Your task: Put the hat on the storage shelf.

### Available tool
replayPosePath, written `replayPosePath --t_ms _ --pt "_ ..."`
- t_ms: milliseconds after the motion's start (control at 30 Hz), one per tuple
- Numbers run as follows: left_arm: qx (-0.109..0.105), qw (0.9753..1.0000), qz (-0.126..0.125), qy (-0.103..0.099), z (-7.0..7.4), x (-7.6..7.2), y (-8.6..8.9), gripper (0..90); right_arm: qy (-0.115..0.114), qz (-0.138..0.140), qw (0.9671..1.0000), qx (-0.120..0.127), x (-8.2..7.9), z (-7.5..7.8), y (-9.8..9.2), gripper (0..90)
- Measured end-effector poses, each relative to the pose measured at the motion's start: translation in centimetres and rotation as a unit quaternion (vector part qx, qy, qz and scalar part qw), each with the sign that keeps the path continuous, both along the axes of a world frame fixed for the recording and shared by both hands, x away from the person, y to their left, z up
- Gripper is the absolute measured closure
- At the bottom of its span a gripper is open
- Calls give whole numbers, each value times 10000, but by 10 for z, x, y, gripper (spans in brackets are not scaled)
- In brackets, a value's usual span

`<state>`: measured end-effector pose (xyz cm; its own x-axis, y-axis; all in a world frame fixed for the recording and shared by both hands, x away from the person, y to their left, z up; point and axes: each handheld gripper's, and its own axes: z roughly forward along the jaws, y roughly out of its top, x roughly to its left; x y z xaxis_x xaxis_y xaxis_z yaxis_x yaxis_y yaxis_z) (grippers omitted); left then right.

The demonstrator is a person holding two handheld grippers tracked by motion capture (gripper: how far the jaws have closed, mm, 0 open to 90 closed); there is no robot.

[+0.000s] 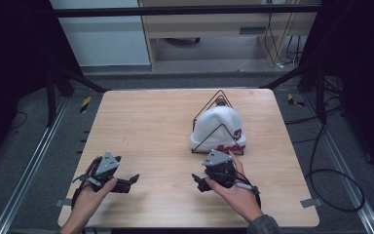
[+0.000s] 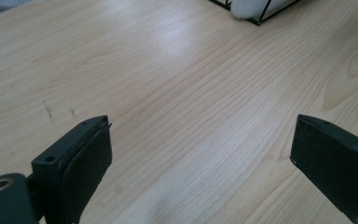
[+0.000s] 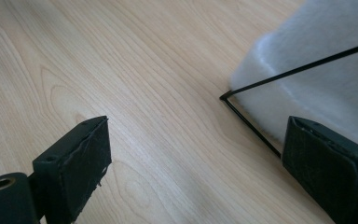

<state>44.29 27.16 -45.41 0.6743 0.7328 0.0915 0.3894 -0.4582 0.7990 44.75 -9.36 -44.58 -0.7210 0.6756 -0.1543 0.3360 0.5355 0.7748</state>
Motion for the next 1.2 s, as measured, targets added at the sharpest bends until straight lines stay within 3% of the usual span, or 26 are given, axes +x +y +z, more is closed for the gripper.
replayPosePath --t_ms 300,867,1200 --pt "8 9997 191 159 -14 1 17 49 232 126 9996 -25 12 -14 23 81" --pt "-55 9982 481 365 -31 4 38 51 804 263 9962 192 21 -39 58 89" --pt "-18 9979 514 397 -34 16 33 48 714 64 9970 292 34 -47 72 95"
